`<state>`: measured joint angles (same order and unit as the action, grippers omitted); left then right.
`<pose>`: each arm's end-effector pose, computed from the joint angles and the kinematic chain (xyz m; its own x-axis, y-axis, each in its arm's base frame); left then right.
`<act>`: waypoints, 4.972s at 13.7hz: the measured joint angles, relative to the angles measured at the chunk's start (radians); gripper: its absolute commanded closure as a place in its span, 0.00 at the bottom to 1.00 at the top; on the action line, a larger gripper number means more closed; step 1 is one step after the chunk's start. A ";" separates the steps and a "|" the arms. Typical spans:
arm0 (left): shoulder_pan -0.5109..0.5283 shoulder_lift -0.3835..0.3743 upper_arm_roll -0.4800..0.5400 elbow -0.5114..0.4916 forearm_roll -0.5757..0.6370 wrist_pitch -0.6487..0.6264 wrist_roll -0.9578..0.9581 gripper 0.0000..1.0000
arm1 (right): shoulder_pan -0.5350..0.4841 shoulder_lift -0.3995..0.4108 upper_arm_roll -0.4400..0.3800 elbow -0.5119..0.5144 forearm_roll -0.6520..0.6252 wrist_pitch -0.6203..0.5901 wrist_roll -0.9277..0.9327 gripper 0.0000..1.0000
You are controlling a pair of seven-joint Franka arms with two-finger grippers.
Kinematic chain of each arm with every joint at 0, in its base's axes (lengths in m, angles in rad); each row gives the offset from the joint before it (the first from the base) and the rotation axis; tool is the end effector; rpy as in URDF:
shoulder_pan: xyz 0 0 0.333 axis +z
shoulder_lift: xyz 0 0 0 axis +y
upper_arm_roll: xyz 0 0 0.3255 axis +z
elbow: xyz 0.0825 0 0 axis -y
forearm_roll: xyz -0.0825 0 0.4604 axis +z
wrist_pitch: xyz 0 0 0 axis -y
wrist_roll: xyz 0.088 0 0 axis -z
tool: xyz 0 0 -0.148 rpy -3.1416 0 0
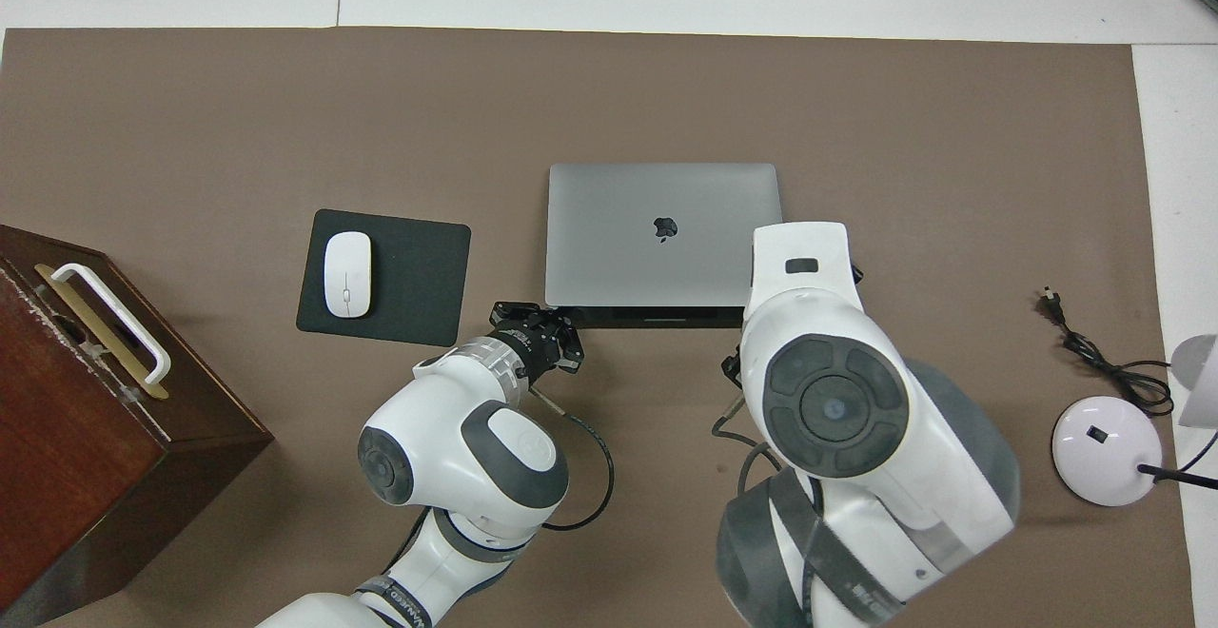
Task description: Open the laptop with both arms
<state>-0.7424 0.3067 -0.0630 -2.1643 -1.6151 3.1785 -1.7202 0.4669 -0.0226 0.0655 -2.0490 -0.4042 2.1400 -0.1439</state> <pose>0.4921 -0.3788 0.1917 -0.6784 0.4083 -0.6108 0.5833 0.8048 -0.1097 0.5597 0.2946 0.4003 0.6361 0.7713 0.0224 0.7141 -0.5995 0.3615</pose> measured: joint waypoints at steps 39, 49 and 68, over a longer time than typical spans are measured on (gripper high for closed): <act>-0.010 0.007 0.000 0.004 0.000 0.023 0.000 1.00 | 0.012 0.226 -0.009 -0.048 -0.448 0.435 0.003 0.00; -0.010 0.008 0.000 0.005 0.000 0.025 0.000 1.00 | 0.016 0.232 -0.006 -0.020 -0.448 0.434 0.003 0.00; -0.011 0.008 0.000 0.006 0.000 0.025 0.000 1.00 | 0.021 0.235 -0.004 0.039 -0.448 0.371 -0.007 0.00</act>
<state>-0.7531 0.3148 -0.0633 -2.1586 -1.6150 3.2036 -1.7204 0.4875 0.2120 0.0618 -2.0099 -0.8517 2.5113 -0.1512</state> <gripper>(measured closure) 0.991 0.000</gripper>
